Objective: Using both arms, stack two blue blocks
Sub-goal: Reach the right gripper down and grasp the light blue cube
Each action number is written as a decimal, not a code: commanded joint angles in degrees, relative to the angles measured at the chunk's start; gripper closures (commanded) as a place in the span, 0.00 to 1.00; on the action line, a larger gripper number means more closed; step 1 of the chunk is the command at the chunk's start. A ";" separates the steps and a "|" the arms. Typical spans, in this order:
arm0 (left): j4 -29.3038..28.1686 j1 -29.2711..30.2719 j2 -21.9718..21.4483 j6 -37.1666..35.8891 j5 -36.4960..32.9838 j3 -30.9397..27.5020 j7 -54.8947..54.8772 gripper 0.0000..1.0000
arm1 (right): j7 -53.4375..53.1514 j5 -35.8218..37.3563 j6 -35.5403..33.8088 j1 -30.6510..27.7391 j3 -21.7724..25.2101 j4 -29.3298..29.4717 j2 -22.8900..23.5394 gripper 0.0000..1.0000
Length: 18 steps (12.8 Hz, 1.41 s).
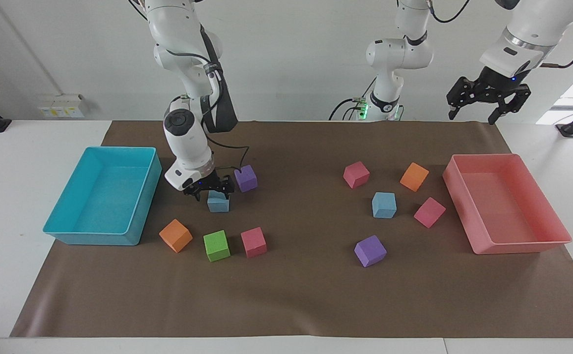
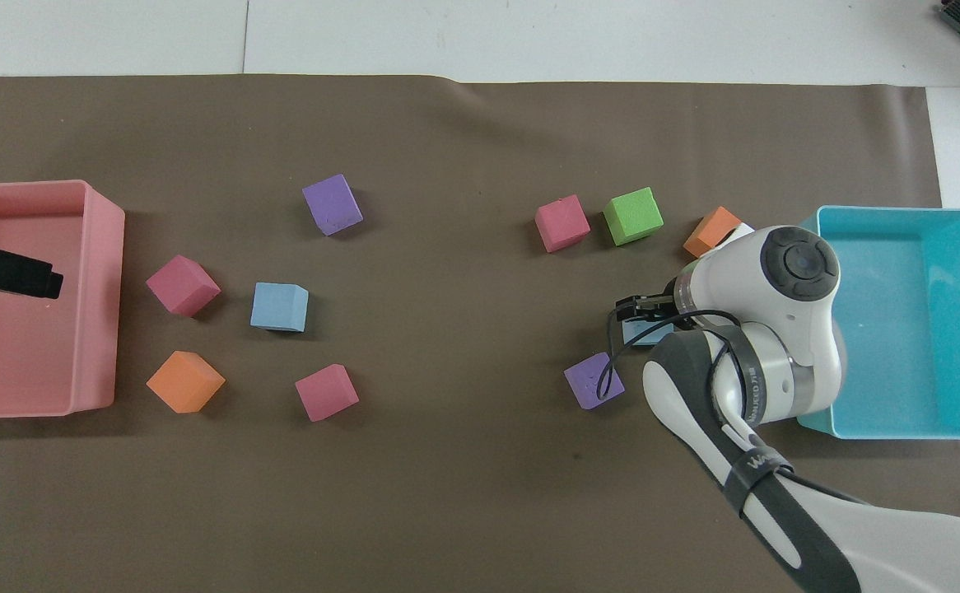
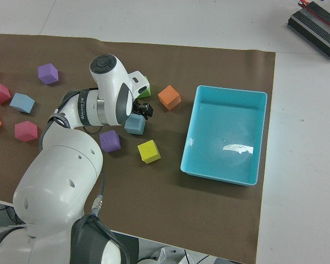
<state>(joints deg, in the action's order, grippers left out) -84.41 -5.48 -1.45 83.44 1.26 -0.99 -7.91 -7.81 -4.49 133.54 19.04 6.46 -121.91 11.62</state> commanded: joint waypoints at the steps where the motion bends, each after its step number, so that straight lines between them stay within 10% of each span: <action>1: -0.84 -0.06 -0.75 0.49 -0.29 0.11 0.26 0.00 | 0.42 -1.40 2.16 0.55 0.05 -2.28 -0.28 0.00; 10: -0.76 -0.06 -0.75 0.67 -0.29 0.11 0.26 0.00 | 1.04 -1.48 5.94 0.47 0.05 -4.30 0.16 0.00; 11: -0.76 -0.06 -0.75 0.67 -0.29 0.11 0.26 0.00 | 1.04 -1.48 6.63 0.47 0.05 -4.30 0.16 0.08; 14: -0.76 -0.06 -0.75 0.67 -0.29 0.11 0.26 0.00 | -0.89 -1.48 7.60 0.55 0.05 -4.21 0.24 0.97; 18: -0.76 -0.15 -0.75 0.67 -0.29 0.11 0.26 0.00 | -2.04 -1.40 7.26 0.55 0.05 -3.51 -0.10 1.00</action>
<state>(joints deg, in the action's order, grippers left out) -84.41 -5.49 -1.45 83.45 1.26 -0.93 -7.91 -9.79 -4.56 139.94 19.64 6.54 -125.20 12.15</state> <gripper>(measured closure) 0.000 0.423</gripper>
